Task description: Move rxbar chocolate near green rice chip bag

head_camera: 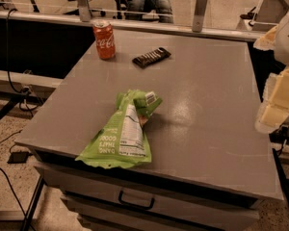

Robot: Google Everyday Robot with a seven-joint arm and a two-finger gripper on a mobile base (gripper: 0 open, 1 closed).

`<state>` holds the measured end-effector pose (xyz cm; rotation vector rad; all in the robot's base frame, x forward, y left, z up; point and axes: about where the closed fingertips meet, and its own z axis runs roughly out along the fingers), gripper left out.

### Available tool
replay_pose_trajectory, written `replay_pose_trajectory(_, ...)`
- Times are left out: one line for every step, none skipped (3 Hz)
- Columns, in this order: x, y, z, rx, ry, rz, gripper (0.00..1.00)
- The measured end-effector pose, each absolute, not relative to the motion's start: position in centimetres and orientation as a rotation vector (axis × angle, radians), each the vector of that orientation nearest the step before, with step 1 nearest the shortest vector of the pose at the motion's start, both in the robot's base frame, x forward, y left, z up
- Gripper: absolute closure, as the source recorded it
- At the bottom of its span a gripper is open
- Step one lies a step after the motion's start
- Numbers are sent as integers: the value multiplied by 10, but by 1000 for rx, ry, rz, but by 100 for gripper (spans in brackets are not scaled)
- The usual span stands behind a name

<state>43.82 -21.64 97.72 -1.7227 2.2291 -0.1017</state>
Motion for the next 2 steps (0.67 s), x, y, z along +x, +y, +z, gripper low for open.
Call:
replay_pose_trajectory(438, -216, 977, -1723, 2229, -102, 0)
replay_pose_trajectory(442, -215, 983, -1727, 2207, -100, 0)
